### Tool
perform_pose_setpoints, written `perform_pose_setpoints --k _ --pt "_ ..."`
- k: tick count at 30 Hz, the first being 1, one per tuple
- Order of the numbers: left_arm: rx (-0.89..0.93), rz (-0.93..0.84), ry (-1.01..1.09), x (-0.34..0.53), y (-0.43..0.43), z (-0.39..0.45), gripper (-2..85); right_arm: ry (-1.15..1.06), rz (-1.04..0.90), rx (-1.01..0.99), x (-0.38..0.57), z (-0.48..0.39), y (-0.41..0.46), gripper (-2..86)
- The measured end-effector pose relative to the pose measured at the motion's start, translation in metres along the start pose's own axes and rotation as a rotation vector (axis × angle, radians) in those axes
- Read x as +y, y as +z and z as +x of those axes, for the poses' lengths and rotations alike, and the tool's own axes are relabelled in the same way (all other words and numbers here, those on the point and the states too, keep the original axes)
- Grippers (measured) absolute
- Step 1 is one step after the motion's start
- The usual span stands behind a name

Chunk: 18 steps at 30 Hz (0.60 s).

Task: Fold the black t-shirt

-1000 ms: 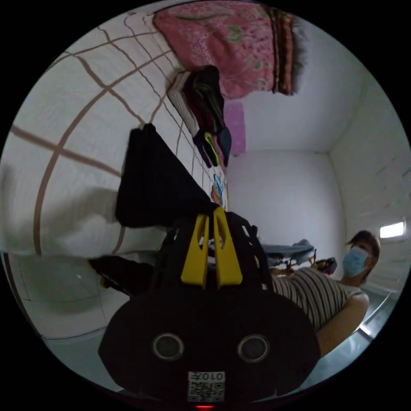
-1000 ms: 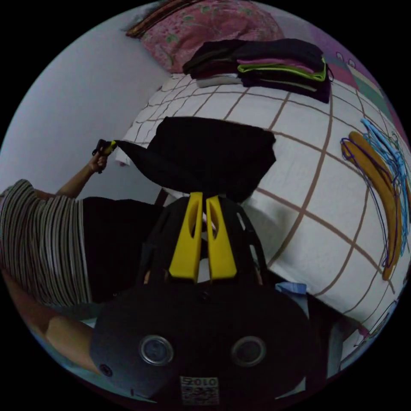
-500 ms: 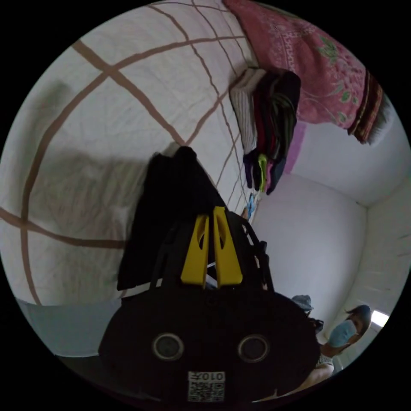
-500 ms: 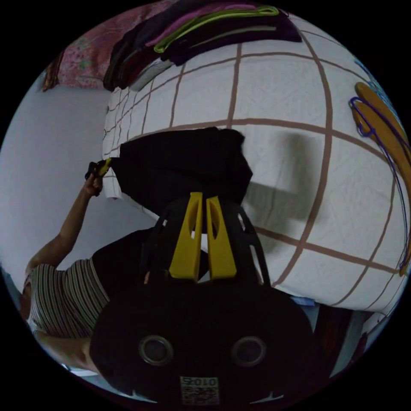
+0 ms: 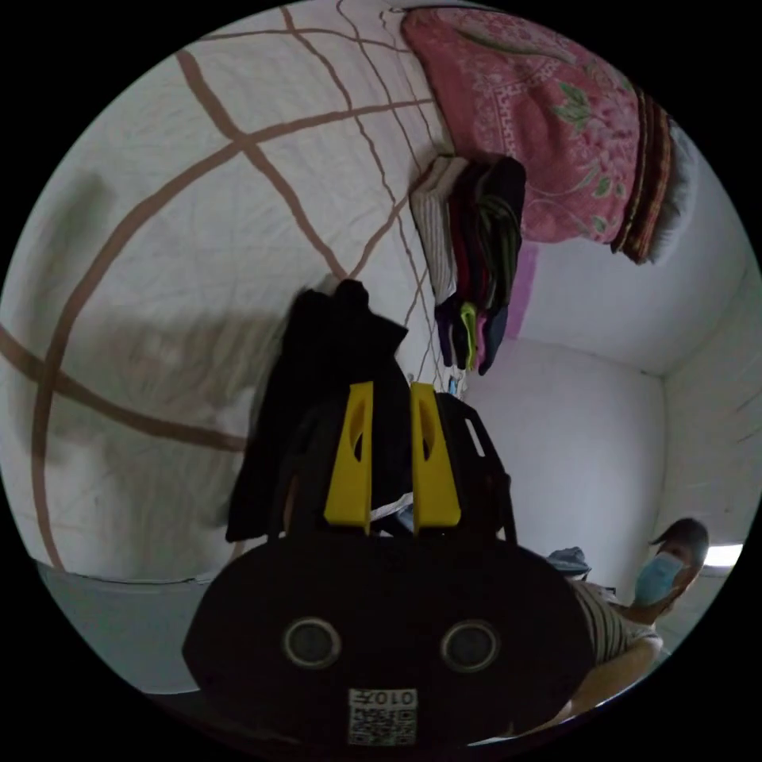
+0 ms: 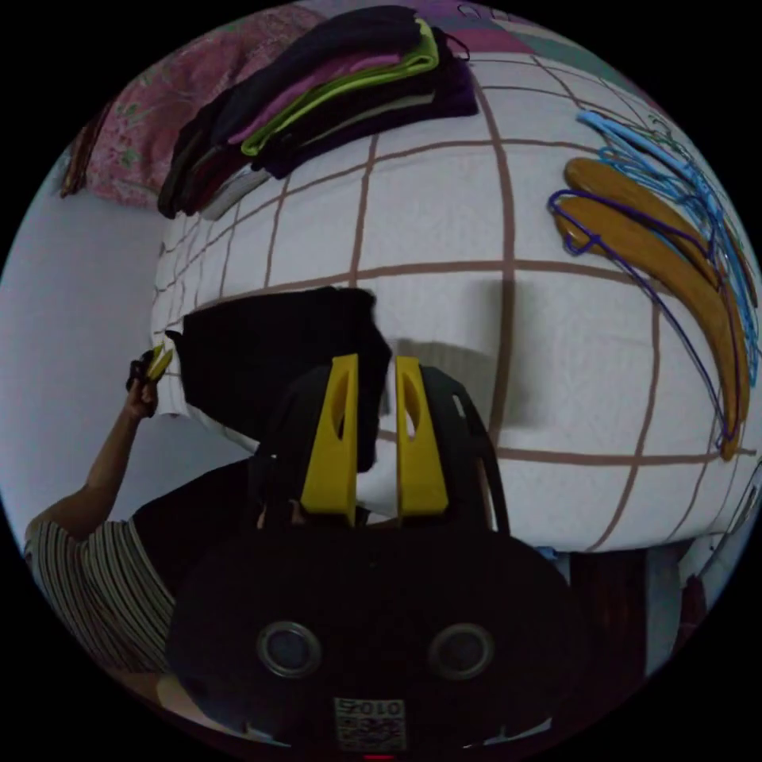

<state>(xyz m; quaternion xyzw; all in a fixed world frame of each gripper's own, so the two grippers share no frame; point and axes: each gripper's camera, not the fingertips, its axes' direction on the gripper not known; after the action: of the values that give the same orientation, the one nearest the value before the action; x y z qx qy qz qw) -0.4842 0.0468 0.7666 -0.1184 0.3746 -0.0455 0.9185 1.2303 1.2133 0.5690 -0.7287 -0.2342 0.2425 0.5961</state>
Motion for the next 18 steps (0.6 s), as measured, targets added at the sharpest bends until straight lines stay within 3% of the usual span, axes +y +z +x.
perform_pose_setpoints --k 10,18 --pt "0.036 0.015 0.034 0.017 0.014 0.010 6.8 -0.123 0.022 0.015 0.036 -0.007 0.020 10.2" --pt "-0.154 -0.034 0.052 -0.002 0.029 0.043 8.8 -0.125 -0.021 0.063 0.042 -0.011 0.025 5.1"
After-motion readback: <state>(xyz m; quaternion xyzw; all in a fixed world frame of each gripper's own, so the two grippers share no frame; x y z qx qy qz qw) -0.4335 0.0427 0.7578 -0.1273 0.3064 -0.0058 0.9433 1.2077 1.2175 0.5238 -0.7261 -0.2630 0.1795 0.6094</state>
